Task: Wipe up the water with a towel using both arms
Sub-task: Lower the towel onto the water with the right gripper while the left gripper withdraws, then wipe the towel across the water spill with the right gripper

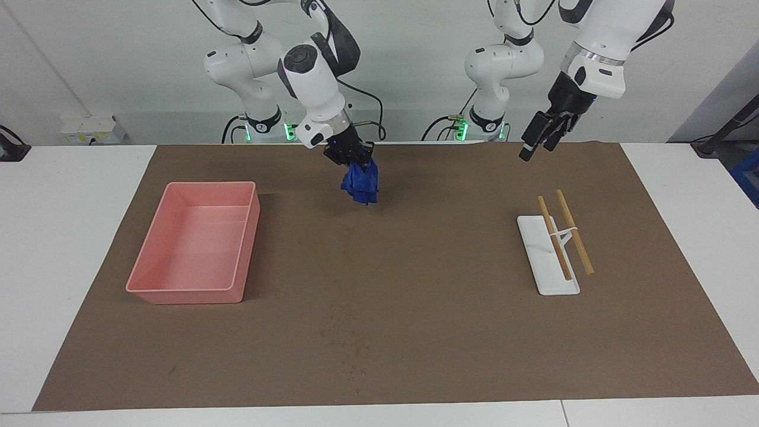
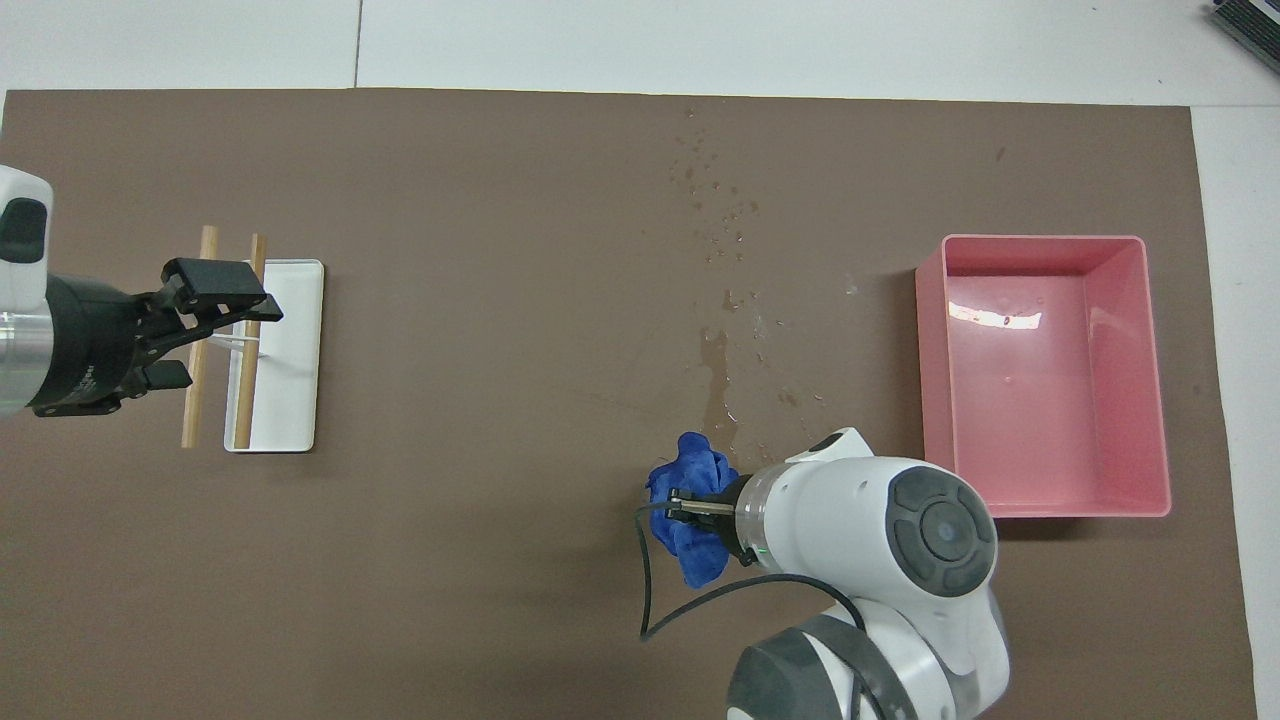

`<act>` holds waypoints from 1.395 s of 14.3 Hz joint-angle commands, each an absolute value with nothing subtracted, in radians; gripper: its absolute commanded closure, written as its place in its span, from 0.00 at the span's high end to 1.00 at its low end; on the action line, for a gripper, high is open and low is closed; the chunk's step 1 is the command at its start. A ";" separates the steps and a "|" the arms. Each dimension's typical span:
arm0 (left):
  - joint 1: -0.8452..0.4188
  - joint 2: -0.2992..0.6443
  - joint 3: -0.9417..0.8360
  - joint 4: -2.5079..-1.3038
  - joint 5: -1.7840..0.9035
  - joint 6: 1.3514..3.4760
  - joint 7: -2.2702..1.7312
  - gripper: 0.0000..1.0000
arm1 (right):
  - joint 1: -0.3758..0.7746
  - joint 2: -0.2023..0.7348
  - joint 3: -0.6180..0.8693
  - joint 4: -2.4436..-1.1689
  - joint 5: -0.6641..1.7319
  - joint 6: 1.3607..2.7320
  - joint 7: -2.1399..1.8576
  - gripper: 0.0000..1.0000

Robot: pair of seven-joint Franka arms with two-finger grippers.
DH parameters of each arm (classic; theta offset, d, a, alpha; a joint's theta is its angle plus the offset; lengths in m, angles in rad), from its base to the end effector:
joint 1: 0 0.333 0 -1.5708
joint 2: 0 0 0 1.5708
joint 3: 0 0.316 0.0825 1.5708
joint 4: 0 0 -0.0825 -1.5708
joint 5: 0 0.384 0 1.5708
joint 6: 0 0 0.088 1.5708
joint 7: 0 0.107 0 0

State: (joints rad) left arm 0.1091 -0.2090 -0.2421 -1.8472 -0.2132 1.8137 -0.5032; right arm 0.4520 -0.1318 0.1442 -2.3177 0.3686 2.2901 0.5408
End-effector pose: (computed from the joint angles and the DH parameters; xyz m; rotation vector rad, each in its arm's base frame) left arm 0.5028 -0.0969 0.6233 2.8715 0.5892 0.1637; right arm 0.4097 0.2887 0.4060 -2.8461 0.2493 0.0834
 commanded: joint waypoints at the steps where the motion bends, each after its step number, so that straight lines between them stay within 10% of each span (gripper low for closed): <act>1: 0.141 -0.190 -0.249 -1.847 -0.135 1.770 -0.275 1.00 | 0.449 -0.062 0.149 -2.335 0.374 2.367 0.422 0.00; 8: -0.115 -0.077 0.006 -1.780 0.038 1.732 -0.014 1.00 | 0.408 0.027 0.147 -2.338 0.374 2.450 0.206 0.00; 20: -0.058 -0.032 -0.025 -1.579 -0.021 1.490 -0.002 1.00 | 0.331 0.080 0.149 -2.367 0.374 2.529 0.169 0.00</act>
State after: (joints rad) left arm -0.0743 -0.0364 -0.0174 -1.6559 -0.0029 1.5834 -0.0157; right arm 0.3382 0.0506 0.1413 -2.3566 0.3686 2.4855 0.1925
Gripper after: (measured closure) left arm 0.000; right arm 0.758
